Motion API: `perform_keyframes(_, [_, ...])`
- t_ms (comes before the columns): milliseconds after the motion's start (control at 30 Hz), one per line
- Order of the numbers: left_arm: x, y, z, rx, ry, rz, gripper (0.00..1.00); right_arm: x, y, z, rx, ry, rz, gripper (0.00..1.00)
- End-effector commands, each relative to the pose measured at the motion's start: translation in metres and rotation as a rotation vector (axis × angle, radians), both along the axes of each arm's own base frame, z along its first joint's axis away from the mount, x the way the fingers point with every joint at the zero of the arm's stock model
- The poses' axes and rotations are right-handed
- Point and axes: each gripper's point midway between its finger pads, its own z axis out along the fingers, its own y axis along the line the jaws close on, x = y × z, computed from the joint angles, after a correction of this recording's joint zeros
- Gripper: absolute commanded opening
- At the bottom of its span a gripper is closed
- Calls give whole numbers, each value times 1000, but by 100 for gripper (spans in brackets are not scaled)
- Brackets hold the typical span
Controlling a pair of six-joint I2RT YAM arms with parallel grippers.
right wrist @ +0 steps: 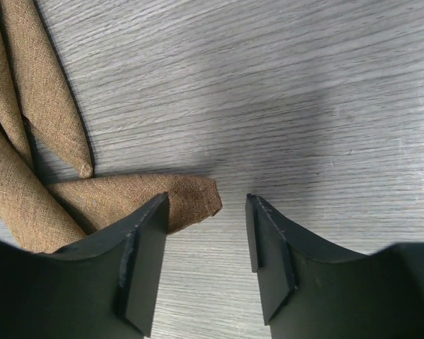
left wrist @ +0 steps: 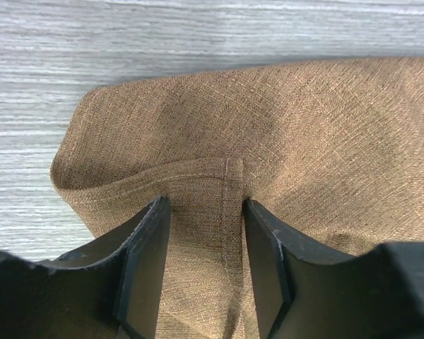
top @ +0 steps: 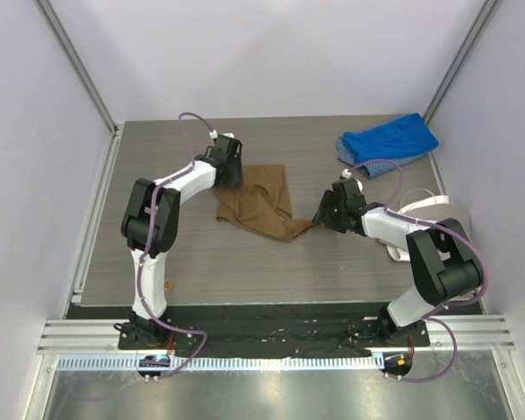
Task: Fold the napkin, place the utensils inside, and roll it up
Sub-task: Flatten the napkin out
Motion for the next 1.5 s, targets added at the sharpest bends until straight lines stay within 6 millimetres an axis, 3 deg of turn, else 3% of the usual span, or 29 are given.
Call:
perform_keyframes(0, [22, -4, 24, -44, -87, 21, 49, 11, 7, 10, 22, -42, -1, 53])
perform_keyframes(300, [24, -2, 40, -60, -139, 44, 50, 14, 8, 9, 22, -40, -4, 49])
perform_keyframes(433, [25, -1, 37, -48, -133, 43, 49, 14, 14, 11, 49, -34, 18, 49])
perform_keyframes(700, [25, 3, 34, -46, -126, 59, 29, 15, 17, 14, 64, -42, 16, 49])
perform_keyframes(900, [22, 4, 41, -48, -139, 62, 32, 15, 20, 18, 84, -45, 22, 49])
perform_keyframes(1033, [18, 7, 44, -48, -142, 65, 41, 16, 23, 23, 97, -53, 23, 49])
perform_keyframes(1267, [13, 10, 52, -44, -150, 67, 40, 15, 27, 20, 99, -45, 29, 50])
perform_keyframes(1467, [9, 10, 47, -44, -135, 64, 35, 15, 29, 21, 99, -46, 33, 50])
